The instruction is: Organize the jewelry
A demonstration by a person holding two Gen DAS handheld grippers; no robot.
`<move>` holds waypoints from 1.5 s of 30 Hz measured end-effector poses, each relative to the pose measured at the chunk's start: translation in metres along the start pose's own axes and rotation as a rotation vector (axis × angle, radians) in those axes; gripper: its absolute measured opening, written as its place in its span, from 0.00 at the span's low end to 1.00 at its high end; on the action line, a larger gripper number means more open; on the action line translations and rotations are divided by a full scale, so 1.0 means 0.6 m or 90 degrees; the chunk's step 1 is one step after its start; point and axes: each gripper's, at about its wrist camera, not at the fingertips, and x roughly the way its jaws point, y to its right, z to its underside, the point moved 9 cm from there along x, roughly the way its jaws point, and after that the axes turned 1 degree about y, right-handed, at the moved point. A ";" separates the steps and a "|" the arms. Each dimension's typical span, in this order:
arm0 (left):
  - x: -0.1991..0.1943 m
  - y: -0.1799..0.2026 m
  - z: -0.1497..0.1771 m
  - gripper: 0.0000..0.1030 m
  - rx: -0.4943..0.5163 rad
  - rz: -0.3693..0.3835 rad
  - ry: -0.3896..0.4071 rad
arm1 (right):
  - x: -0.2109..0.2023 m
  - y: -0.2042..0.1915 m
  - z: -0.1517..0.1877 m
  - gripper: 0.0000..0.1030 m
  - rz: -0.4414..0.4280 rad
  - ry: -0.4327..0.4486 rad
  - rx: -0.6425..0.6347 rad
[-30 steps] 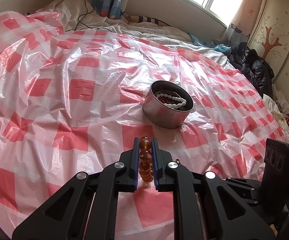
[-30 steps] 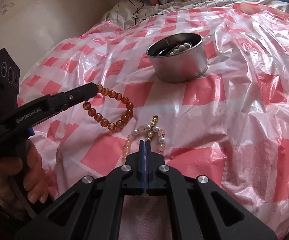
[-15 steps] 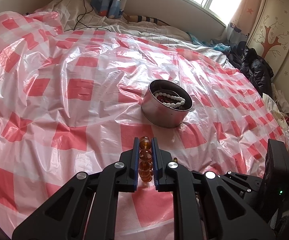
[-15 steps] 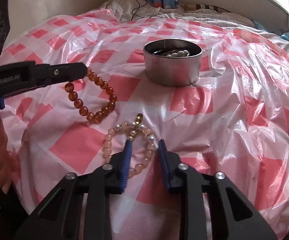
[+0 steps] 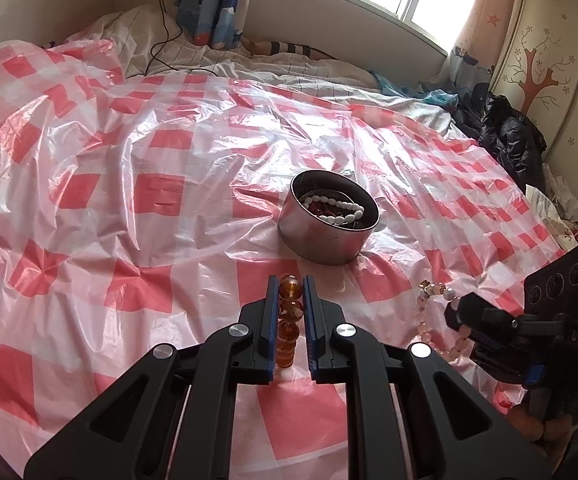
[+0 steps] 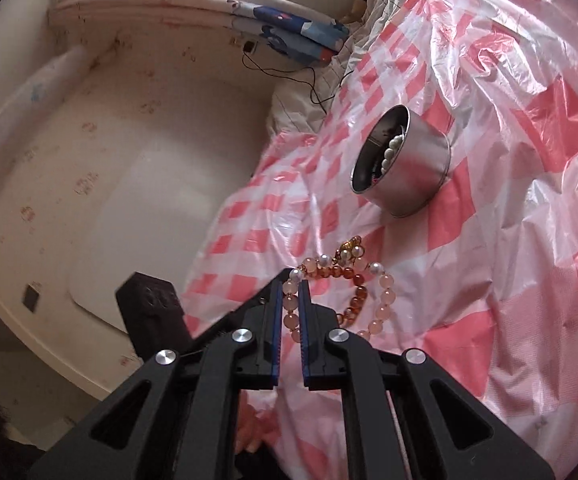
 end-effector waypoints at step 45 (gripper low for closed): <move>0.103 0.081 -0.176 0.11 -0.061 0.183 0.008 | 0.077 0.006 -0.209 0.10 0.005 0.011 0.006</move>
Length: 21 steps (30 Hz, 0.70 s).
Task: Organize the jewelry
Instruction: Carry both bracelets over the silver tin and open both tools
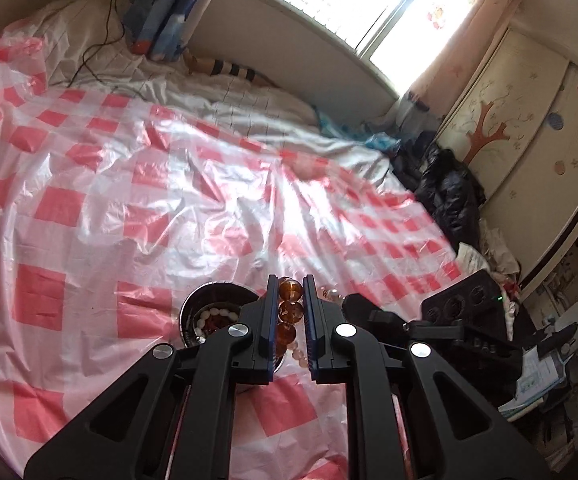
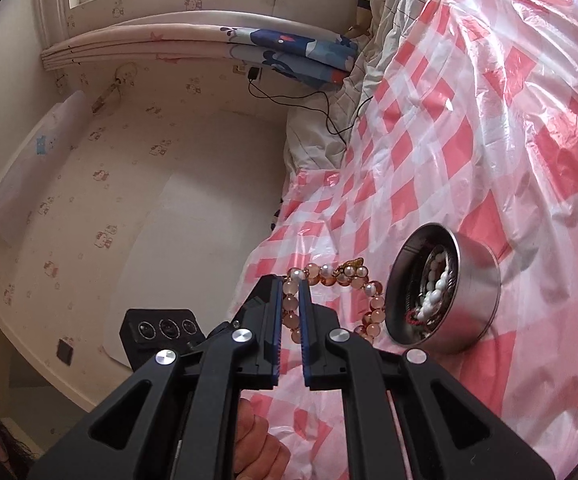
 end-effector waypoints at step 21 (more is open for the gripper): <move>-0.102 -0.029 0.071 0.83 0.108 -0.233 0.041 | -0.087 0.007 0.106 0.78 0.402 0.022 -0.267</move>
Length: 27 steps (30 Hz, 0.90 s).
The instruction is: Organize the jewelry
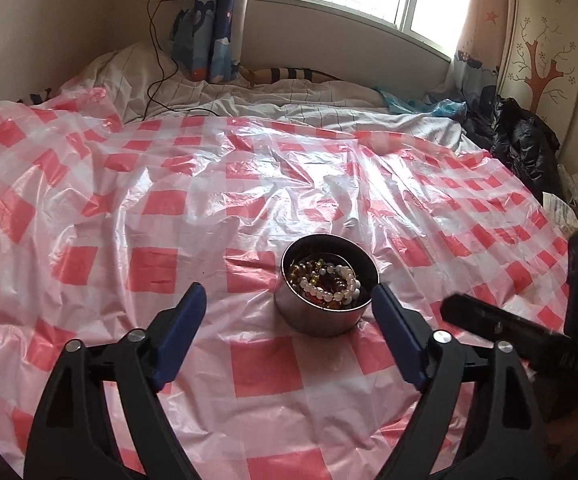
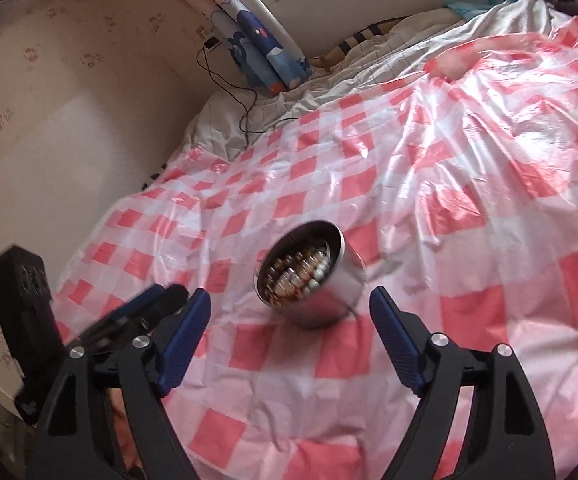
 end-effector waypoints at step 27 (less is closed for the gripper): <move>-0.096 -0.055 0.199 0.93 0.011 -0.149 -0.035 | -0.024 -0.016 0.171 0.92 0.183 -0.011 -0.111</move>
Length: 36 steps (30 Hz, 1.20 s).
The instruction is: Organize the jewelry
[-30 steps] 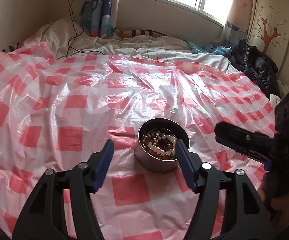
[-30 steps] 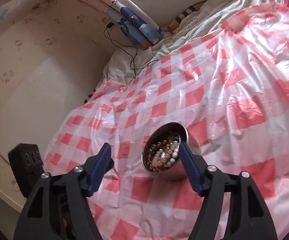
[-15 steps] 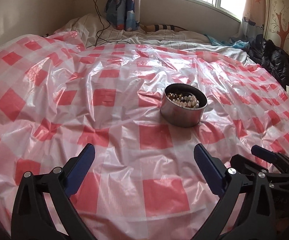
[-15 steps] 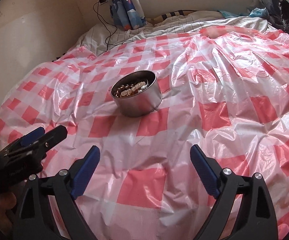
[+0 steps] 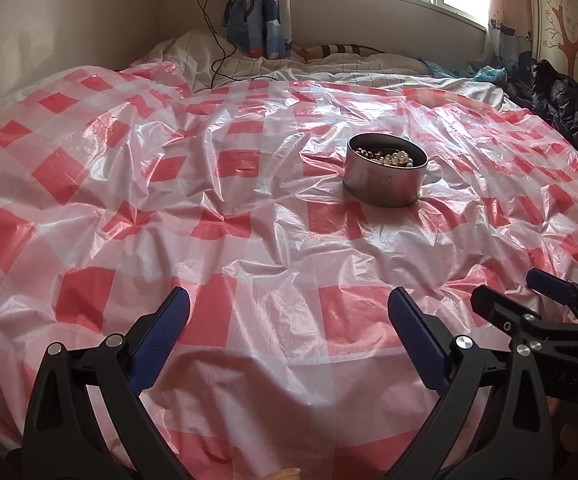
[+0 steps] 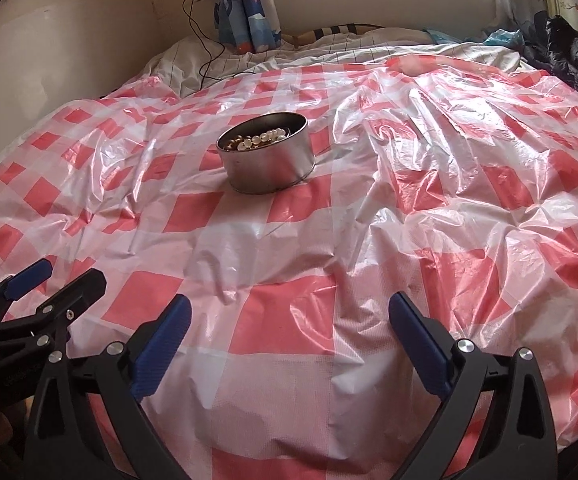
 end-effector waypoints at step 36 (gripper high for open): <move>0.015 0.021 -0.017 0.93 -0.045 0.045 0.000 | 0.023 0.046 -0.009 0.93 0.067 0.030 0.032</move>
